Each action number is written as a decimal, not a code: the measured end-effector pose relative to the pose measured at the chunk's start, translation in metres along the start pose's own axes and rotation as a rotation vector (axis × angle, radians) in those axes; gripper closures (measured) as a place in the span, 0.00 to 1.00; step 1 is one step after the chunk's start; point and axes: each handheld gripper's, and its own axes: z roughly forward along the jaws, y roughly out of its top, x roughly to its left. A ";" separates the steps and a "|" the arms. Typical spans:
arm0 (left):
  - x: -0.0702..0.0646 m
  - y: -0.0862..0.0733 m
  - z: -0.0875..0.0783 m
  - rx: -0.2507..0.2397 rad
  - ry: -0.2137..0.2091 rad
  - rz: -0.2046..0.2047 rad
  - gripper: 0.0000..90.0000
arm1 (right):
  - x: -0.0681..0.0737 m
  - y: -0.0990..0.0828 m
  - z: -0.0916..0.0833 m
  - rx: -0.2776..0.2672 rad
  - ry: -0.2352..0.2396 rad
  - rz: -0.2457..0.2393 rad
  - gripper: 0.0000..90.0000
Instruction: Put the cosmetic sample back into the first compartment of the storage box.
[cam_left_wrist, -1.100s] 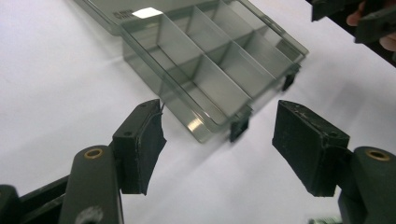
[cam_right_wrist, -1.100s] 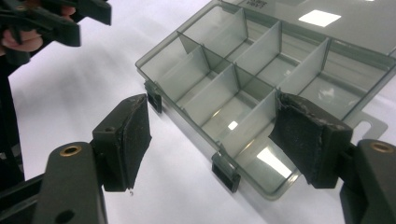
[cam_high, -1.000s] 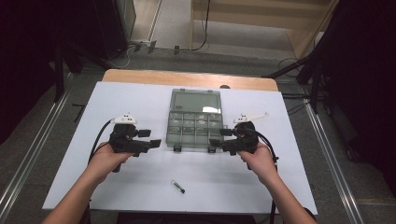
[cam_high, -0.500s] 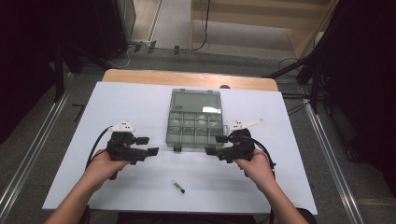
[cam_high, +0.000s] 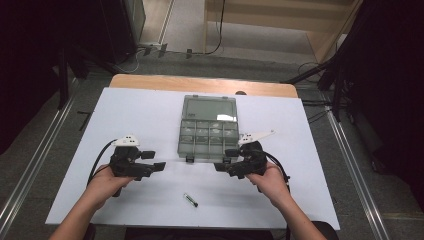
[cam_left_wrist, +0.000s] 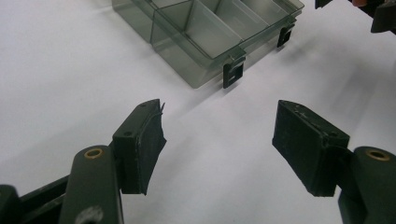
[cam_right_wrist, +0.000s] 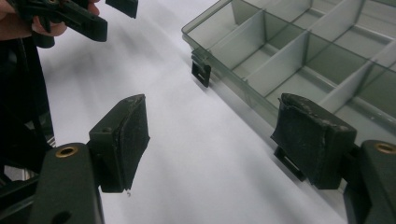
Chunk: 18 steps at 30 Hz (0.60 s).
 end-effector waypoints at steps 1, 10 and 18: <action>0.000 -0.001 -0.001 -0.003 0.002 -0.005 0.36 | 0.001 0.000 0.002 0.004 0.004 -0.003 0.30; -0.001 -0.009 -0.007 -0.007 0.007 -0.024 0.36 | 0.009 0.002 0.015 0.040 0.044 -0.030 0.27; -0.002 -0.015 -0.009 0.002 0.038 -0.024 0.36 | 0.017 0.004 0.026 0.072 0.065 -0.048 0.27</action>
